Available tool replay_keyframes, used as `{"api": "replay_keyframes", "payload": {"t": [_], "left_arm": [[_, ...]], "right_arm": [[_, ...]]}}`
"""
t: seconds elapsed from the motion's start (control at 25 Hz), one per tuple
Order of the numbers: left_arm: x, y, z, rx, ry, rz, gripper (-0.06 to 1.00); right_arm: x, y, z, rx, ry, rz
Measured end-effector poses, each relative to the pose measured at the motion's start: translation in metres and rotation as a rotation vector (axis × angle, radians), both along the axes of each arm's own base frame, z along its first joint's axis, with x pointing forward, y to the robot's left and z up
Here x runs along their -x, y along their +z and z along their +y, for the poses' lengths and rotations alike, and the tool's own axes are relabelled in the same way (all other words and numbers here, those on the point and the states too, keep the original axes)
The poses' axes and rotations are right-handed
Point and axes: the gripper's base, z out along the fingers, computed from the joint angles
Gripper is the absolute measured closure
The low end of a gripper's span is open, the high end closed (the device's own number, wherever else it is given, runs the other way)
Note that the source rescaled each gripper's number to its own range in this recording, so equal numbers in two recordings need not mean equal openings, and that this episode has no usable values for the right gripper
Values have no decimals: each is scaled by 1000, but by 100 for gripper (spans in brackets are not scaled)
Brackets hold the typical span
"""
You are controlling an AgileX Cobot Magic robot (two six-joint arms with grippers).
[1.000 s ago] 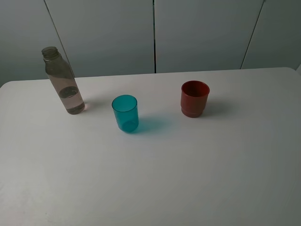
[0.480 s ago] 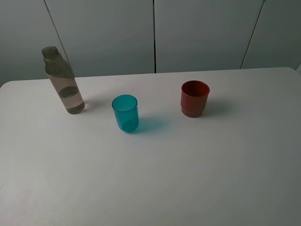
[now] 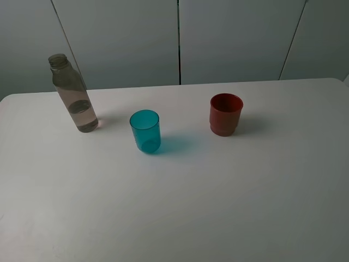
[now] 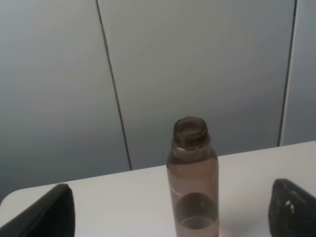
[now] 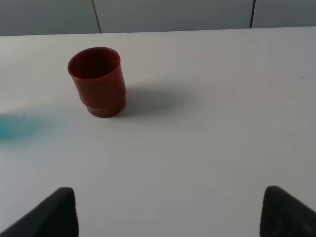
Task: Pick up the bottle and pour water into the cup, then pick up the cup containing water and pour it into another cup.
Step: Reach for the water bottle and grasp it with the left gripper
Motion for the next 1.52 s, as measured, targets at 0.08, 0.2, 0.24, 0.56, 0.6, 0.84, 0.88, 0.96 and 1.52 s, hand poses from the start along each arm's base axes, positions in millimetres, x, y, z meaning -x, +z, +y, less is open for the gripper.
{"api": "replay_keyframes", "payload": {"t": [0.08,0.2,0.24,0.56,0.6,0.84,0.88,0.96,1.52], "left_arm": [[-18,-12,-1,41,2,38,-6],[-40,-30,-3,41,2,112,-6],[-47,-39,-3,40,1,137,-6],[-79,-94,-2,39,30,68,-6],[-82,-97,-1,35,43,52,-6],[-102,-125,1,2,76,-5,-6],[-106,-128,1,-2,71,-12,-6],[-113,-136,0,-9,64,-13,-6],[-159,-170,-10,-31,-17,17,-6]], "right_arm": [[0,0,0,0,0,0],[0,0,0,0,0,0],[0,0,0,-6,-3,1],[0,0,0,-6,-3,1],[0,0,0,-6,-3,1],[0,0,0,-6,-3,1],[0,0,0,0,0,0],[0,0,0,0,0,0],[0,0,0,-4,-4,-1]]}}
